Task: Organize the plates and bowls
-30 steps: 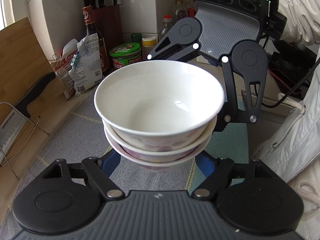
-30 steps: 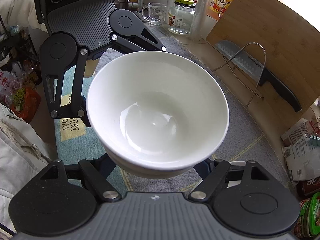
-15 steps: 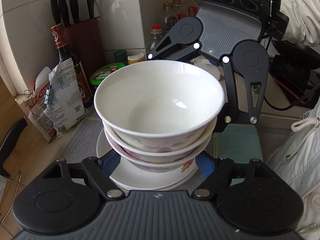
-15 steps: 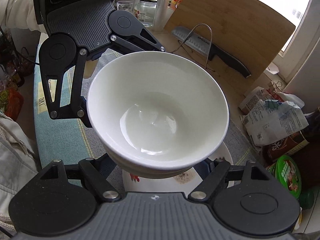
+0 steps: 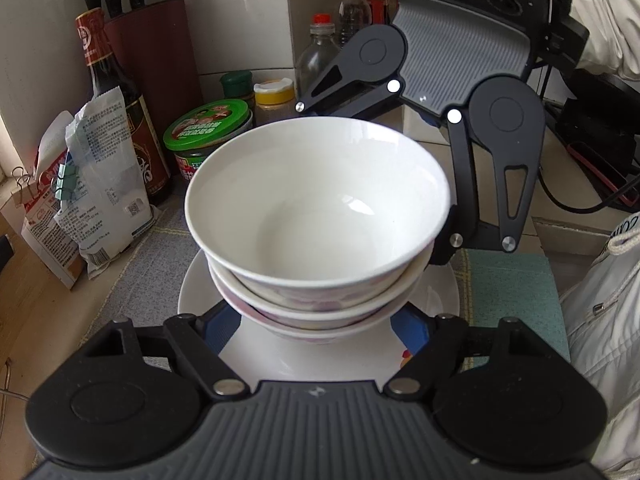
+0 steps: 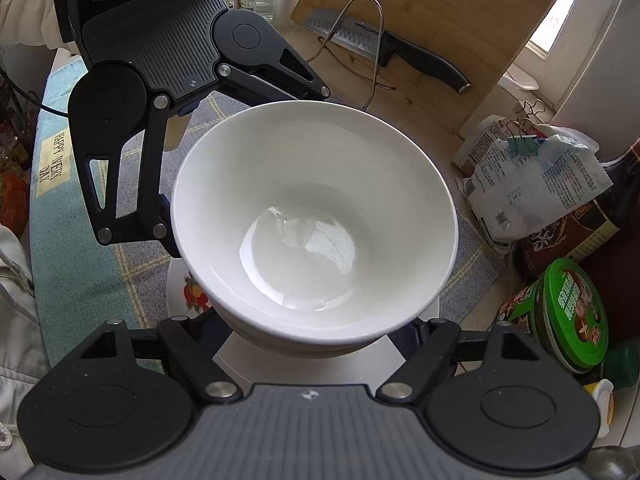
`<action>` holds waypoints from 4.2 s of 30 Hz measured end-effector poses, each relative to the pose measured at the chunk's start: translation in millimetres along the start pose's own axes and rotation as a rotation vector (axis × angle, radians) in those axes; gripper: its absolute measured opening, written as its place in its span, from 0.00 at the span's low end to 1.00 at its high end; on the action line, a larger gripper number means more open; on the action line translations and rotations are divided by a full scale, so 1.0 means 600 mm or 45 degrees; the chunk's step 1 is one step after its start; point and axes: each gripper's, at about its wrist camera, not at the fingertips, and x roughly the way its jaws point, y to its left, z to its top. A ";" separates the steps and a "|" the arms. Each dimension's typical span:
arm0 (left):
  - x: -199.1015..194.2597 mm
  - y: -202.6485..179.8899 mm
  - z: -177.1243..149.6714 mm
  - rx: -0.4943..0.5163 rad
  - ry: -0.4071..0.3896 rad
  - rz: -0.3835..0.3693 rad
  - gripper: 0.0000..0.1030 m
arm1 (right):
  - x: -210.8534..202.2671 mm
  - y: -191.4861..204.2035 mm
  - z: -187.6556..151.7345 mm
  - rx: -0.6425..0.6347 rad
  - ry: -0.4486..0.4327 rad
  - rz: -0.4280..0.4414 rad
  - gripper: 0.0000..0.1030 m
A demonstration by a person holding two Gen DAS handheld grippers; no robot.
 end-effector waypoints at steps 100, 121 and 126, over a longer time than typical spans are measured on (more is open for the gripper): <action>-0.264 -0.149 -0.063 -0.792 -0.158 0.727 0.99 | -0.137 0.282 0.033 1.335 -0.134 -0.841 1.00; -0.257 -0.149 -0.059 -0.792 -0.147 0.721 0.99 | -0.141 0.278 0.032 1.324 -0.120 -0.859 1.00; -0.257 -0.149 -0.059 -0.795 -0.145 0.717 0.99 | -0.140 0.277 0.033 1.322 -0.119 -0.864 1.00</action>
